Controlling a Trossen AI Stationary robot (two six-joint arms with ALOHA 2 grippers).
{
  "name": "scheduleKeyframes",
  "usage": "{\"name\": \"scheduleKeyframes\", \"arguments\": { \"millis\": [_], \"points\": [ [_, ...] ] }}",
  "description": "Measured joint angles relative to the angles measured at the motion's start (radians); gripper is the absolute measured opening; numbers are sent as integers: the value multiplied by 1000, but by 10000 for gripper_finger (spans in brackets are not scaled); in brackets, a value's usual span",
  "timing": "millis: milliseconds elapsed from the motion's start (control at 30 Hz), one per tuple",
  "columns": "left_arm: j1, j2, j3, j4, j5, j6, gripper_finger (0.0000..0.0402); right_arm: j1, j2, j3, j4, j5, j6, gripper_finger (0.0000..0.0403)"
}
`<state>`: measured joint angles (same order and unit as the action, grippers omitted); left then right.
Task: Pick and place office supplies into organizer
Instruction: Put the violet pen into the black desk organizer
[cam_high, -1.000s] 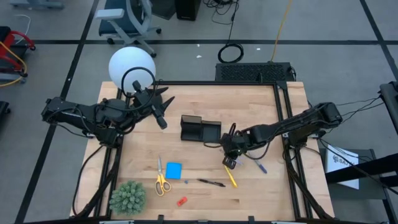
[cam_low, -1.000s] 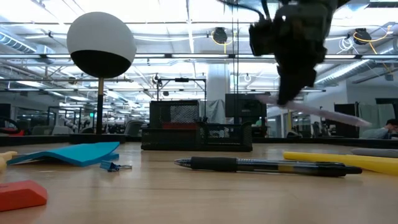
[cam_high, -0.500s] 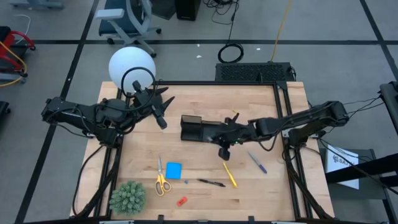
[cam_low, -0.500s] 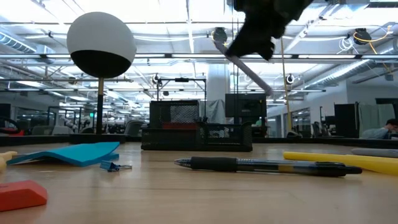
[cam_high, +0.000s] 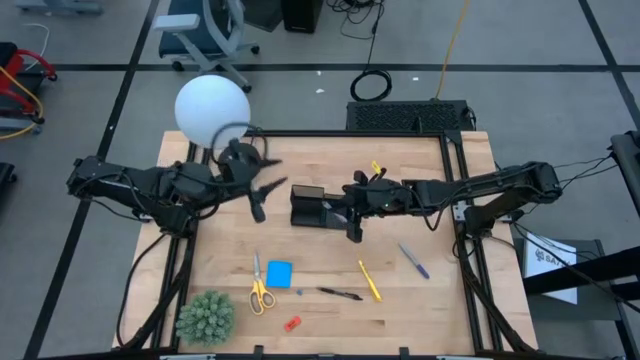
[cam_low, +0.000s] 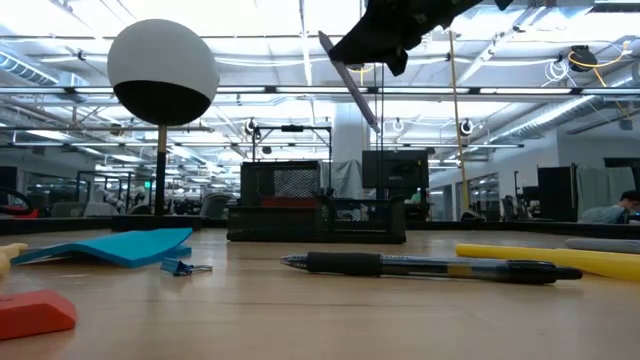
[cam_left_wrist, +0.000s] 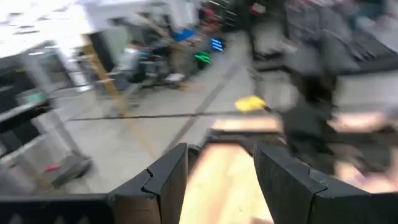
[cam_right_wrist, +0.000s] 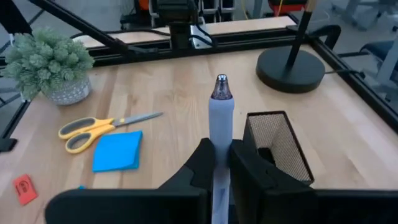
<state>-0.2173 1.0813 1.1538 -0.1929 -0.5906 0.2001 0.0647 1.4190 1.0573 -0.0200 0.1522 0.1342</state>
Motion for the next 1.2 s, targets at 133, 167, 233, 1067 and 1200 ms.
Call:
{"name": "scheduleKeyframes", "arguments": {
  "millis": [133,167,233,1067,1200],
  "points": [
    [-1,0,0,-59,99,-5,191,0,-11,0,14,-2,-28,24],
    [-1,0,0,-66,101,-14,191,0,-19,0,12,-4,-32,24],
    [1,0,0,-68,100,-28,191,0,-24,0,43,-19,-43,24],
    [166,-66,-410,296,176,-132,191,2,-57,0,115,-53,-95,24],
    [174,-68,-421,330,141,-170,191,2,-57,0,123,-53,-98,24]
  ]
}}
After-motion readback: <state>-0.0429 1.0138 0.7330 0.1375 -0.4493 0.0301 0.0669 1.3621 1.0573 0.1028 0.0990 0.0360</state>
